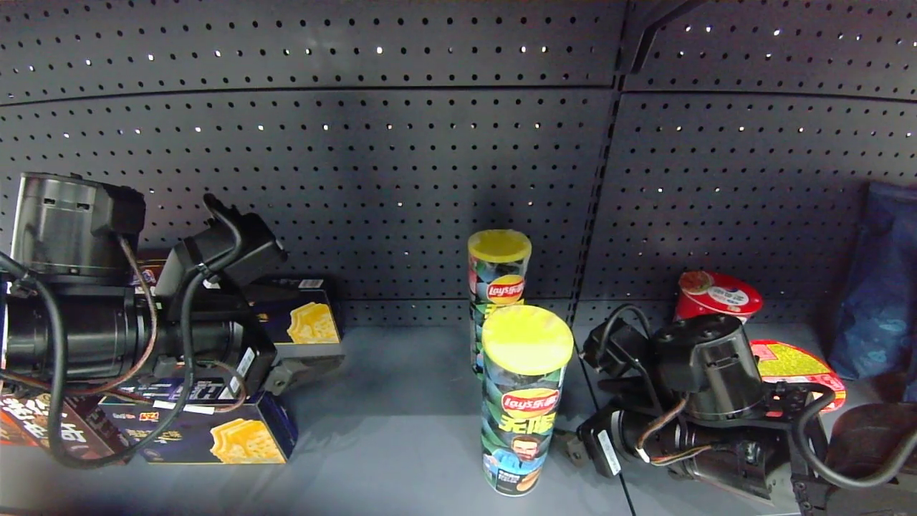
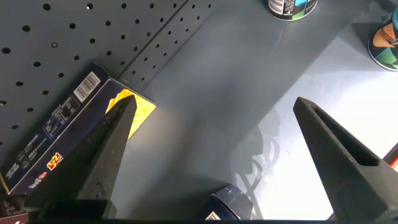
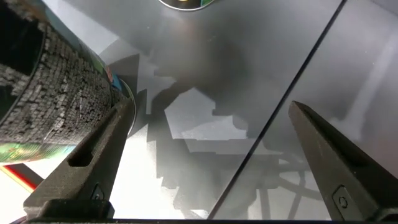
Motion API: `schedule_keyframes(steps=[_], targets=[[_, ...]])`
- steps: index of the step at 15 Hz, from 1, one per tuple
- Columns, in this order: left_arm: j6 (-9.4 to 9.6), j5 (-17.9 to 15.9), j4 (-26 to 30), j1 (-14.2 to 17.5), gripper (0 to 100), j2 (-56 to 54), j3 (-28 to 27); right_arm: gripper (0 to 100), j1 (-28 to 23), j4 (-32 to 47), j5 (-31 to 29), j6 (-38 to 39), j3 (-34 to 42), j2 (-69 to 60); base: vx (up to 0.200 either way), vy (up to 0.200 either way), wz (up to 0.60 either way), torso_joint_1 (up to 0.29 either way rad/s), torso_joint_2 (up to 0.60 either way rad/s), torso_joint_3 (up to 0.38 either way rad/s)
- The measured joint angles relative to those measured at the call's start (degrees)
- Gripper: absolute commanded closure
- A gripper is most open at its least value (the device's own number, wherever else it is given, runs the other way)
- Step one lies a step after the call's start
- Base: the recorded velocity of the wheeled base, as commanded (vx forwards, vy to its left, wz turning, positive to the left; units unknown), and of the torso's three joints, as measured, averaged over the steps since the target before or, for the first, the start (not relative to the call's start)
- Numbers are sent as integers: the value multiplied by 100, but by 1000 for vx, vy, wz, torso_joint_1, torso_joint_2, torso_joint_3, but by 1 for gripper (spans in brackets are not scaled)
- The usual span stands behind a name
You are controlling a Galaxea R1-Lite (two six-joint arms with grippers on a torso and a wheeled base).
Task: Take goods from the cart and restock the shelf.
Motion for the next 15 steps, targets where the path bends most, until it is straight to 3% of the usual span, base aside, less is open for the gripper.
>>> schedule_keyframes(steps=[15], targets=[[-2, 0, 0, 0, 0, 17, 0, 0, 84, -6, 16, 0, -126, 117, 0, 0, 0, 0, 0, 0]])
